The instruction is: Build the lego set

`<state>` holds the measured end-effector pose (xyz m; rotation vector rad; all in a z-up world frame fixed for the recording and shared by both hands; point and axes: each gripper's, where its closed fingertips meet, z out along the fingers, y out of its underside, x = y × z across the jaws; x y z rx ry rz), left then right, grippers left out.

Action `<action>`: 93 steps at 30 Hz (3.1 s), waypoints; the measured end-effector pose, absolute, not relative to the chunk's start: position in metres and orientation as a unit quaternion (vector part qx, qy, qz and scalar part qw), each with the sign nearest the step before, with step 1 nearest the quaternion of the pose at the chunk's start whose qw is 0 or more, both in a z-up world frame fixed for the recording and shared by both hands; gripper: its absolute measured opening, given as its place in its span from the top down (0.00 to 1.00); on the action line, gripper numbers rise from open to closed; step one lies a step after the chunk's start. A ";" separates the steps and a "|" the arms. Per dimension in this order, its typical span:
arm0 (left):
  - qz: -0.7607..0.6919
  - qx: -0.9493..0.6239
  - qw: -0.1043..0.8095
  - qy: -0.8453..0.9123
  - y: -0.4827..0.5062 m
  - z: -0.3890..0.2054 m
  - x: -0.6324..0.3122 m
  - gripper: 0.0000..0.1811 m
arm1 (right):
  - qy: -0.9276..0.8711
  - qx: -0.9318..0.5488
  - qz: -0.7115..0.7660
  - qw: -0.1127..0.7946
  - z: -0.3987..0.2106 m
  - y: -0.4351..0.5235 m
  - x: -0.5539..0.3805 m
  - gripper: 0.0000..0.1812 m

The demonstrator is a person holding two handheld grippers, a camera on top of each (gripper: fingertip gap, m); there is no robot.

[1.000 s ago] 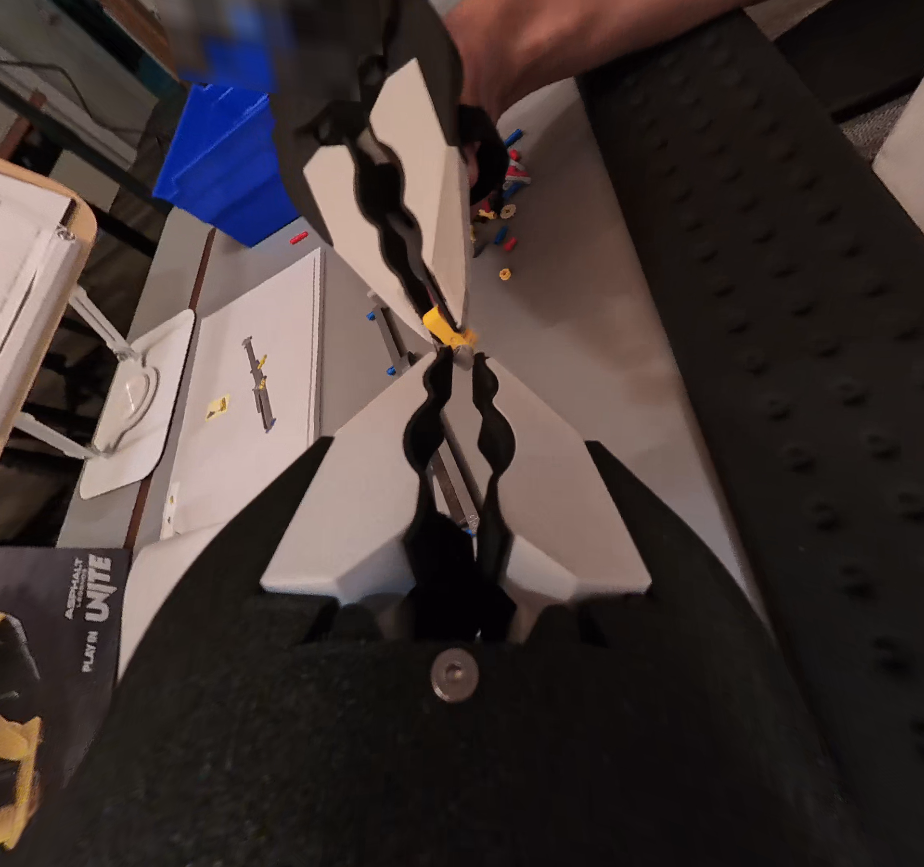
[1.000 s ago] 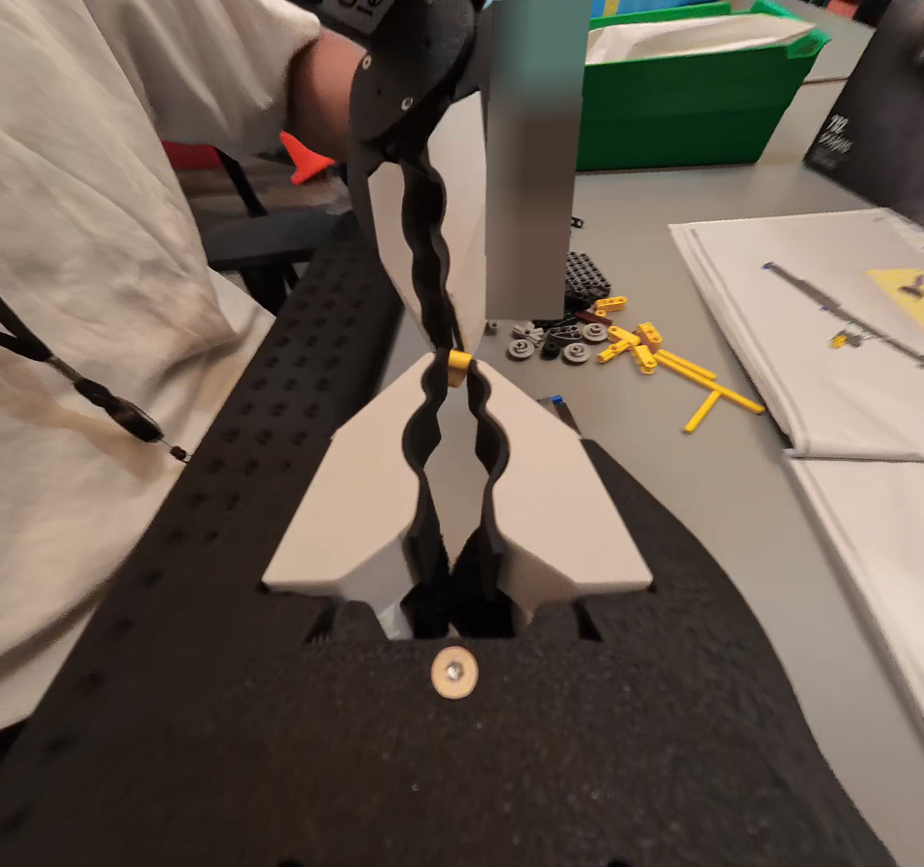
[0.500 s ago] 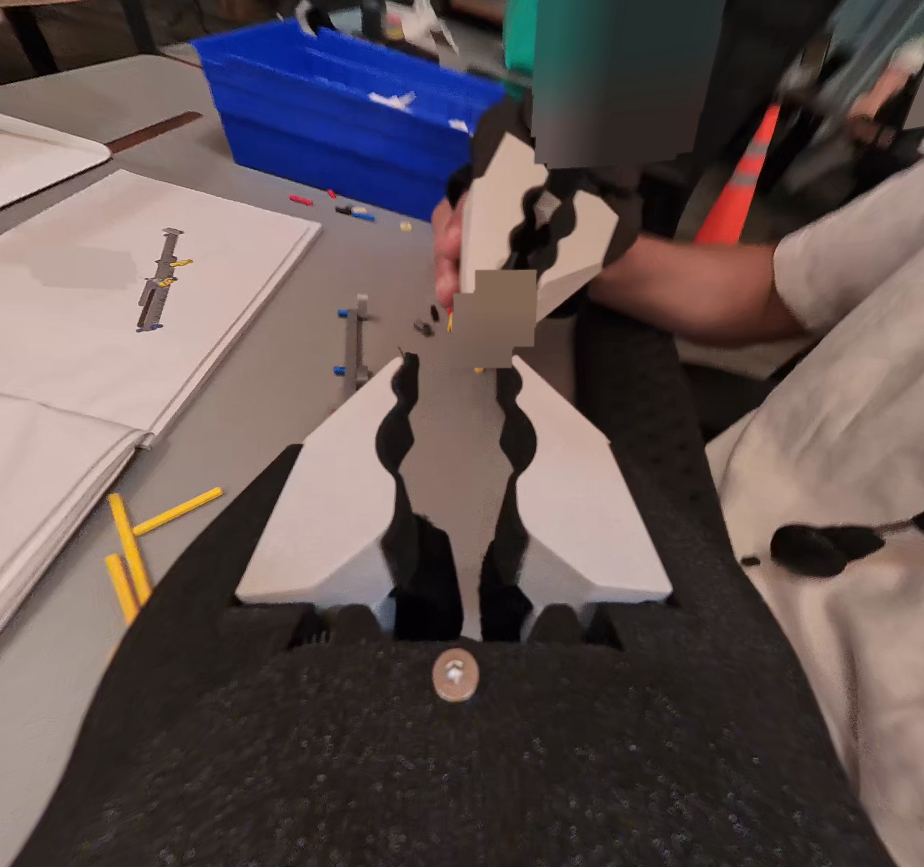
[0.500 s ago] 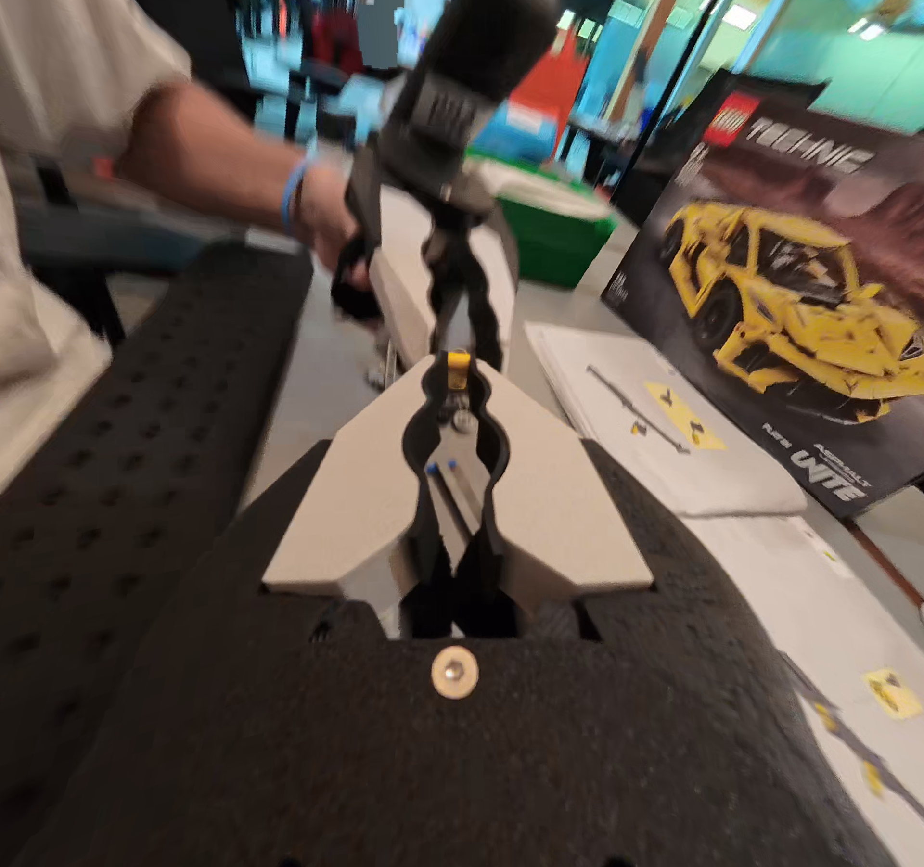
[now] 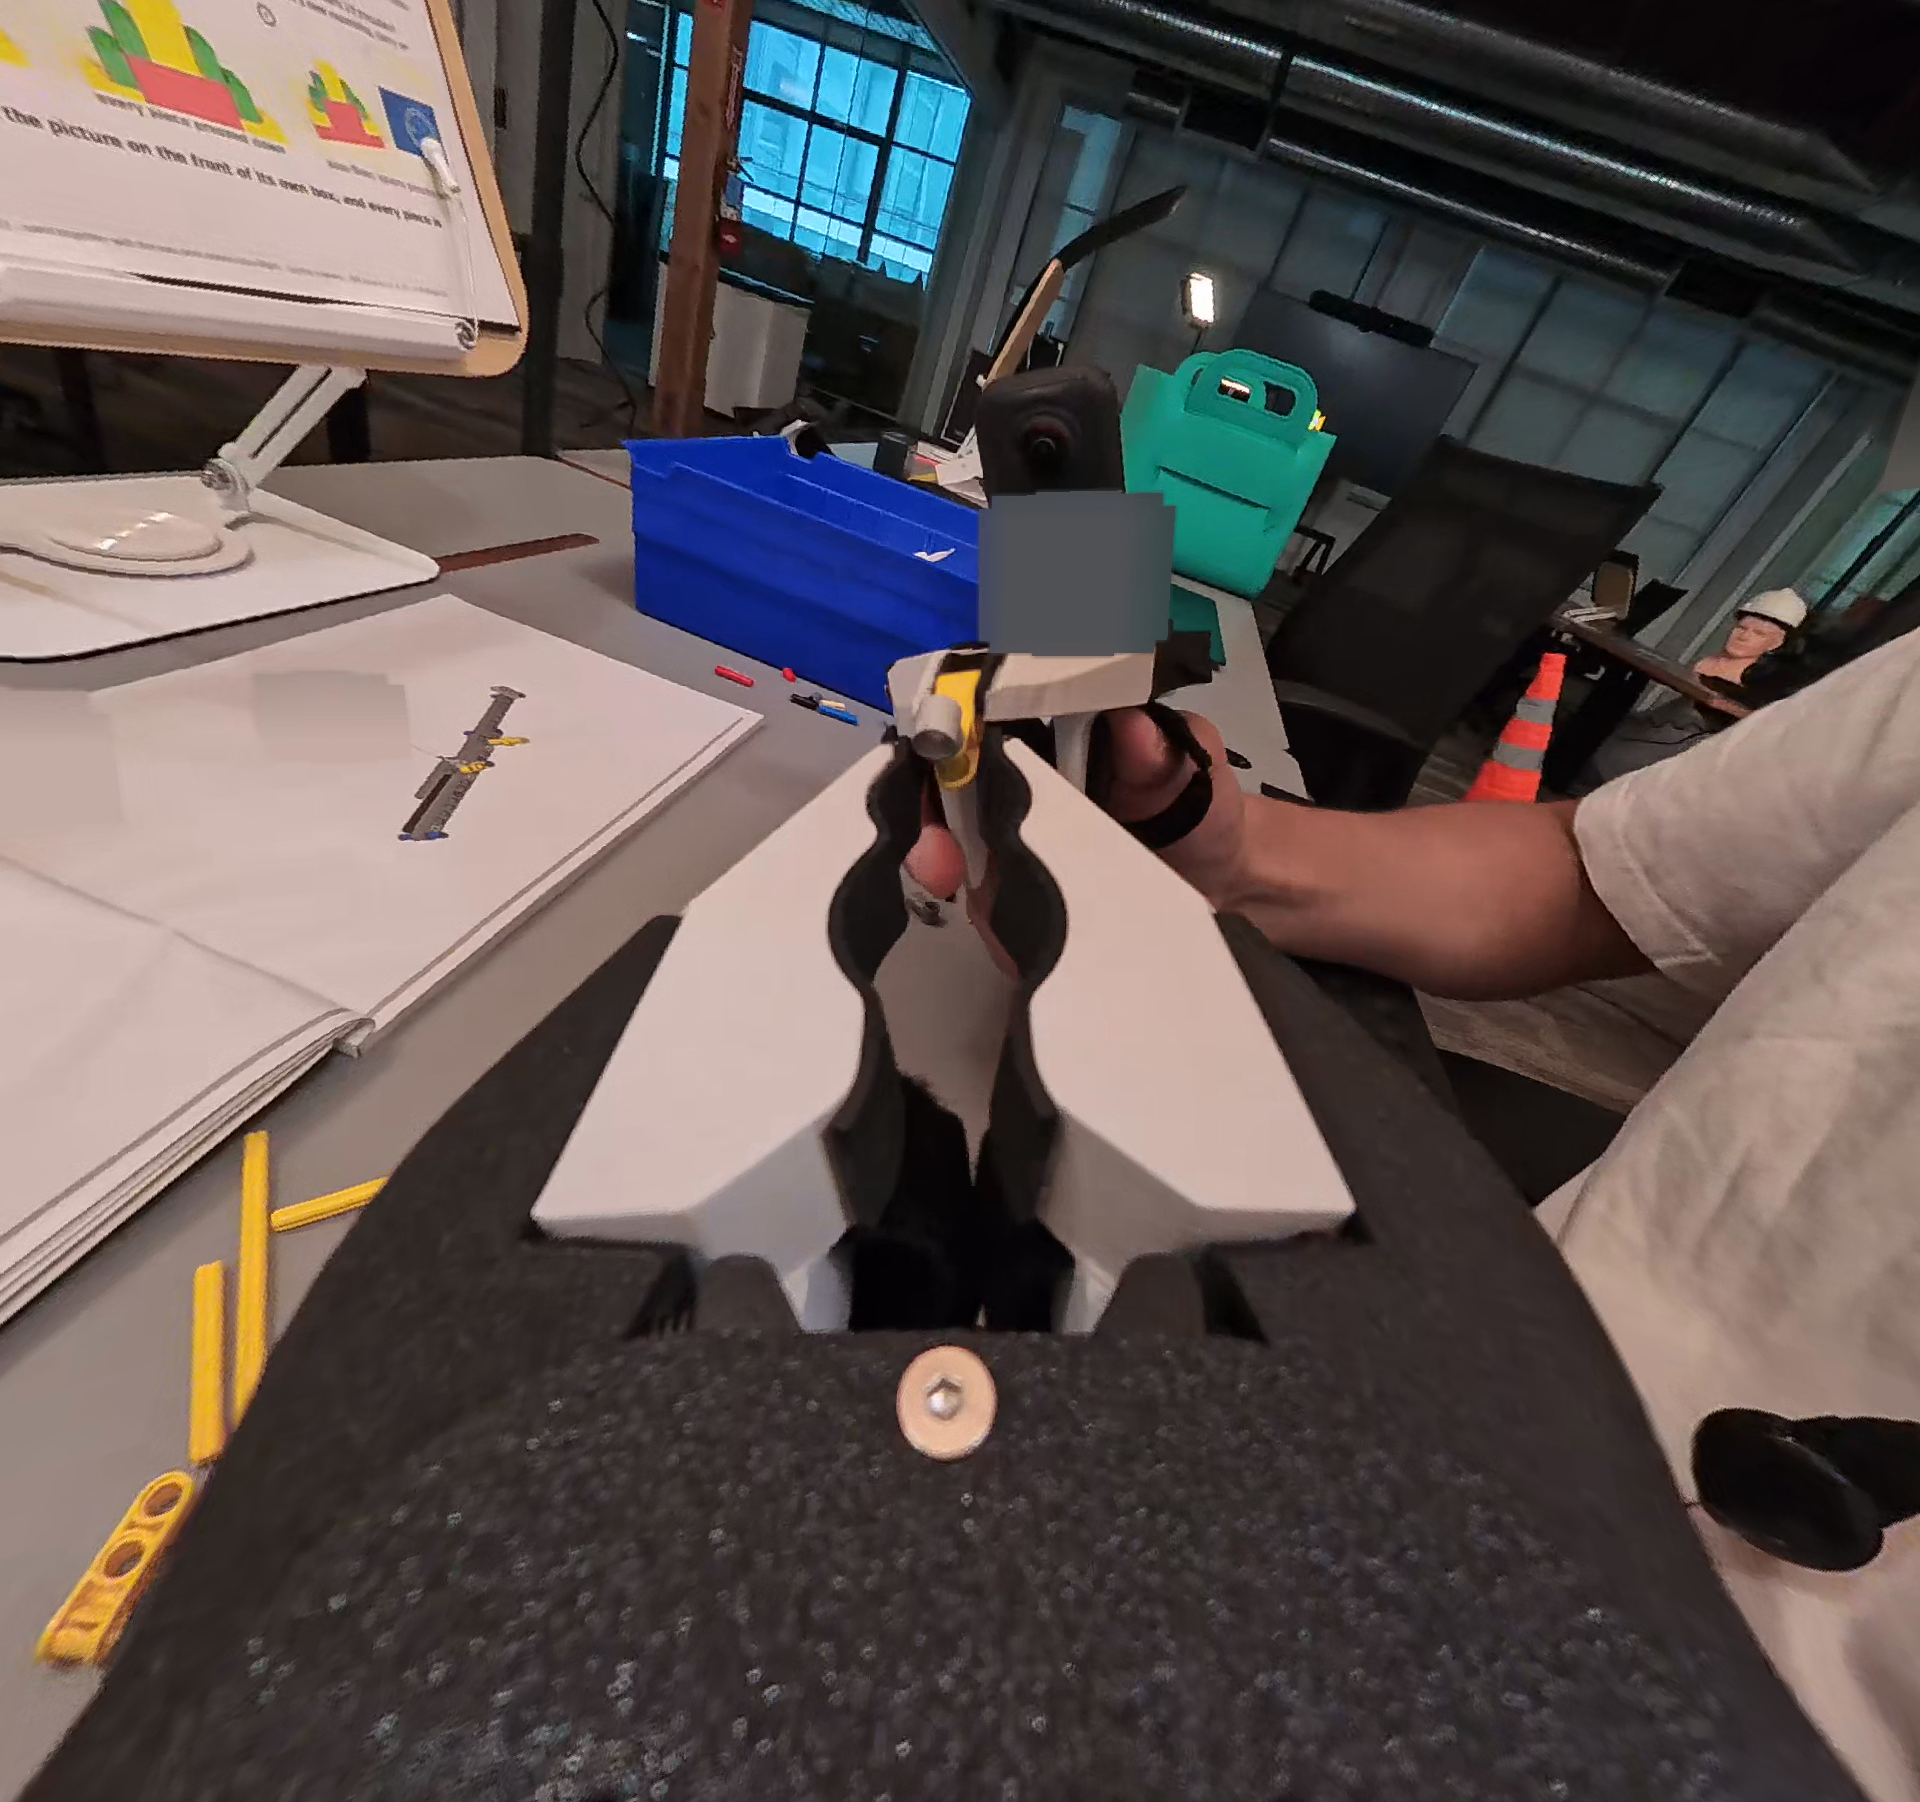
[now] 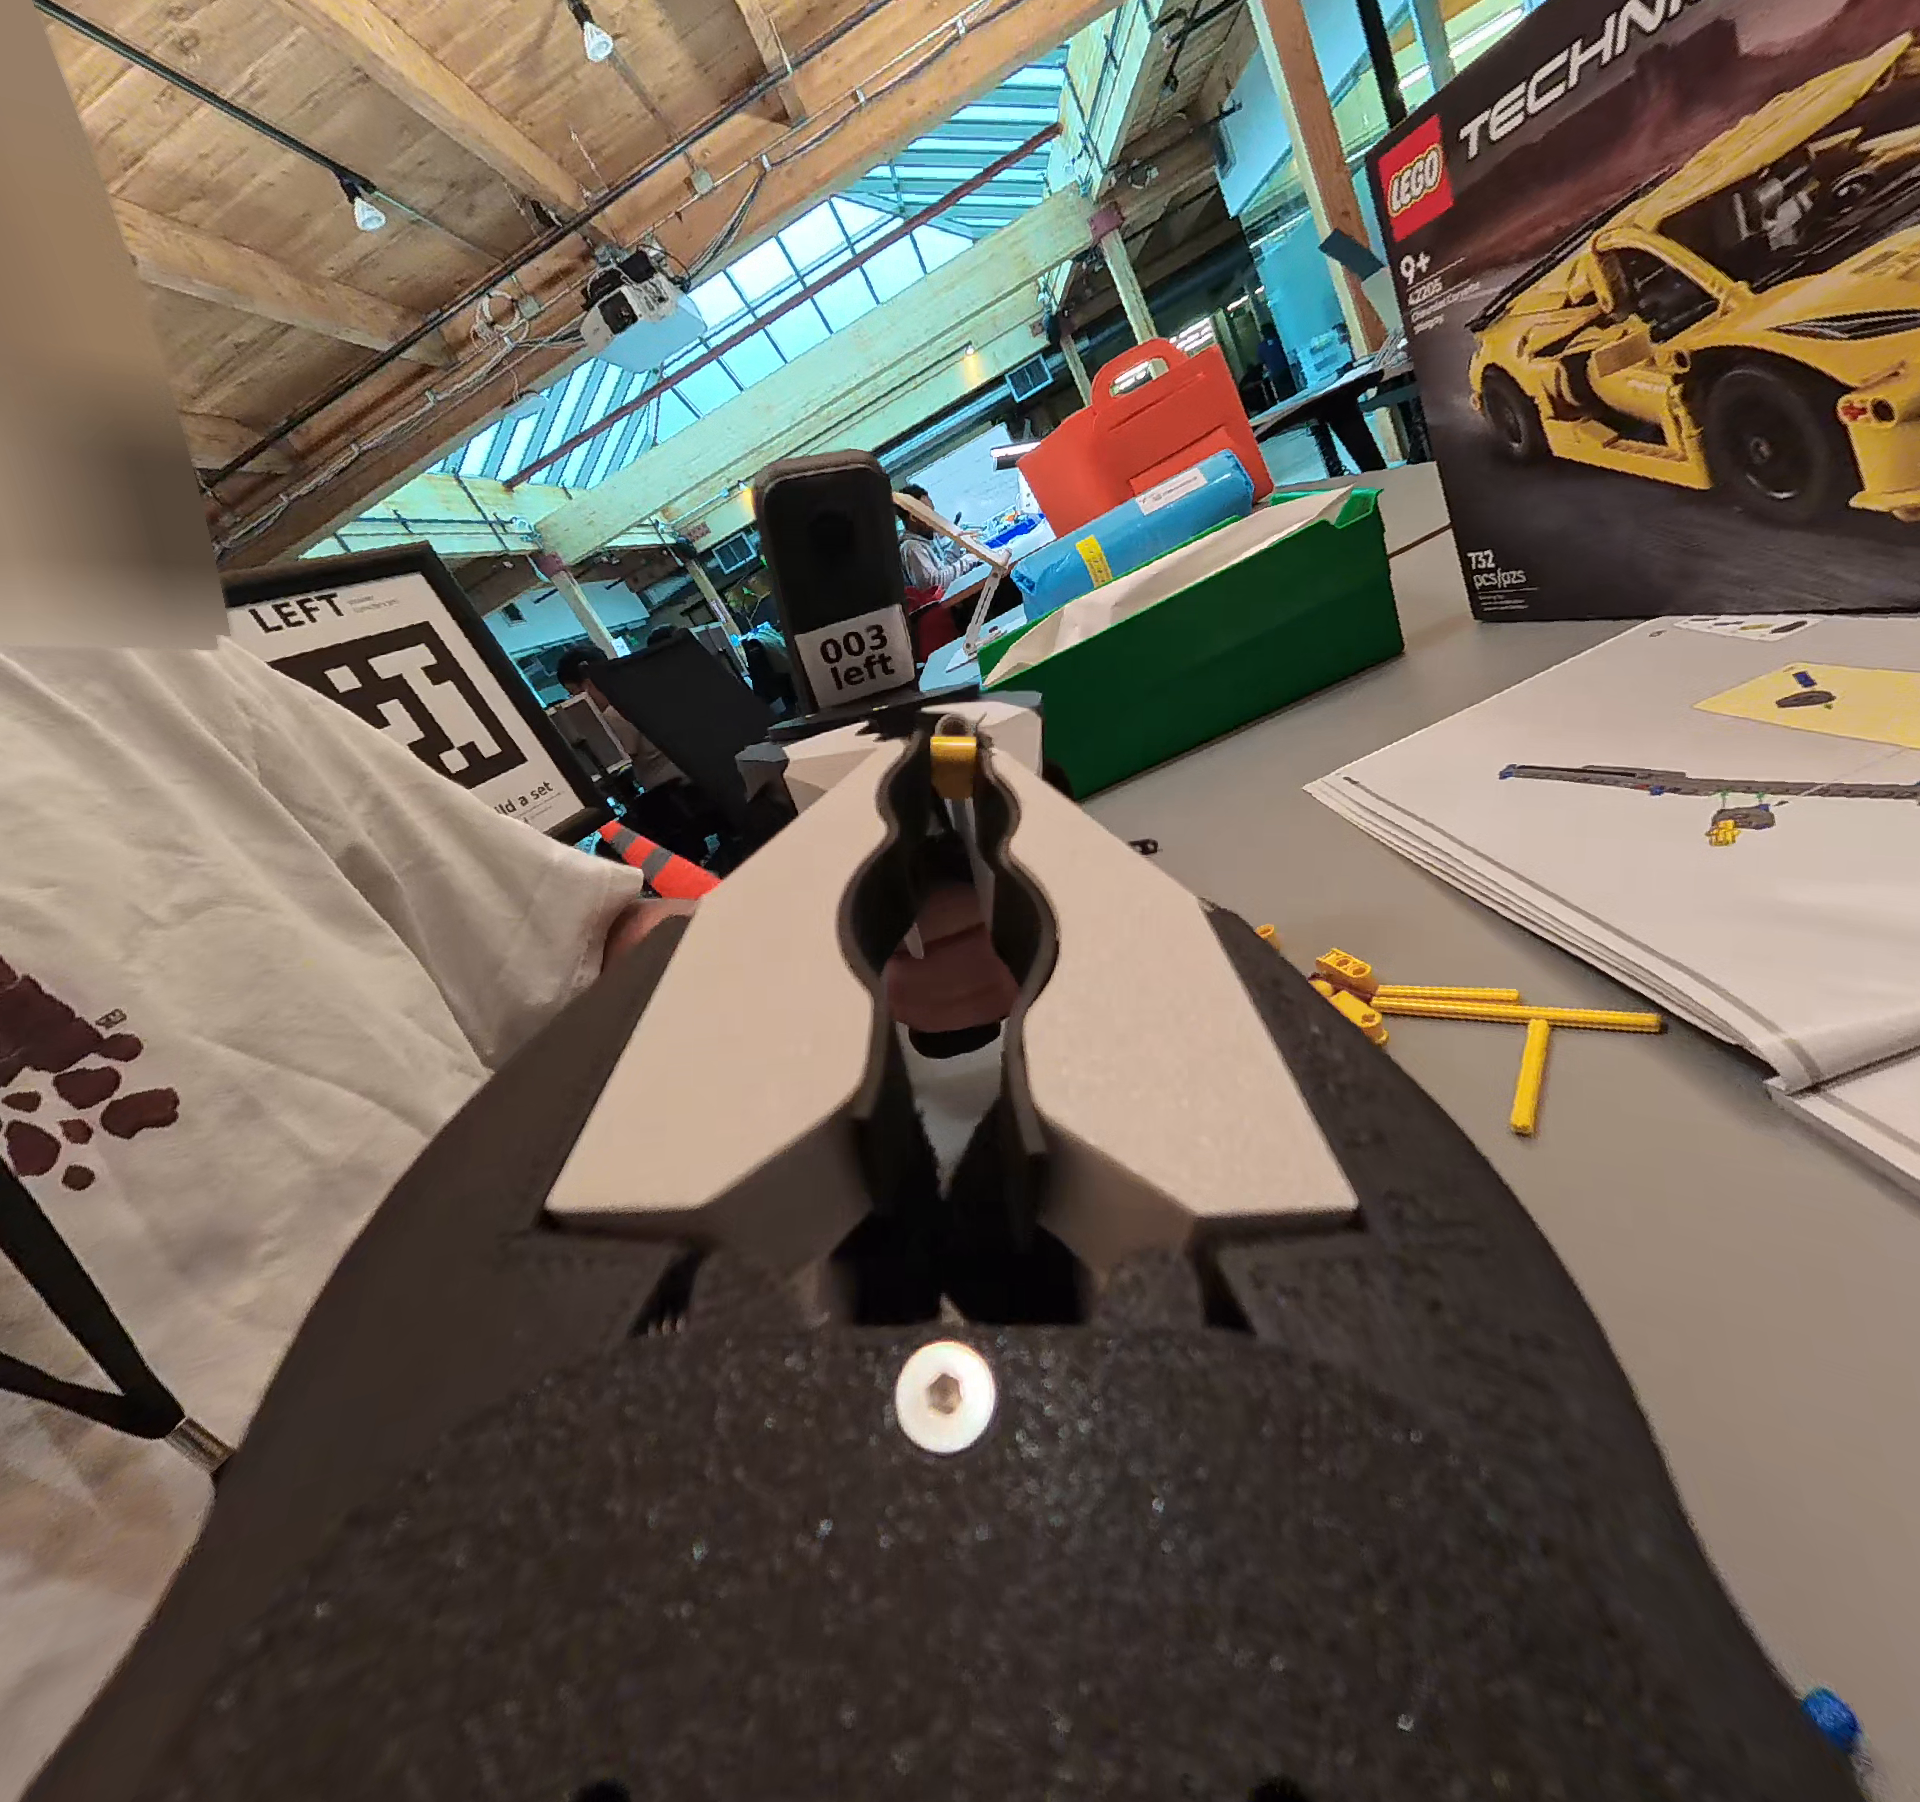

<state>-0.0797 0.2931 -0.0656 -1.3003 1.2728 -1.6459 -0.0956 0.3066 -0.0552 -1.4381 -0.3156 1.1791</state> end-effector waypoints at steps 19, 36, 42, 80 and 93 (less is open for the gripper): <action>-0.651 -0.488 0.338 0.473 0.306 -0.061 -0.087 0.98 | -0.164 -0.648 0.485 0.564 -0.072 0.308 -0.098 0.96; -0.661 -0.489 0.323 0.469 0.305 -0.066 -0.083 0.98 | -0.175 -0.659 0.474 0.558 -0.073 0.306 -0.092 0.96; -0.599 -0.473 0.368 0.531 0.303 -0.072 -0.087 1.00 | -0.223 -0.674 0.425 0.562 -0.075 0.299 -0.084 0.86; -0.130 -0.268 0.412 0.861 0.260 -0.163 -0.110 0.97 | -0.280 -0.769 0.459 0.345 -0.148 0.263 -0.108 0.87; -0.090 -0.303 0.526 0.789 0.286 -0.123 -0.093 0.97 | -0.240 -0.738 0.488 0.400 -0.125 0.277 -0.108 0.91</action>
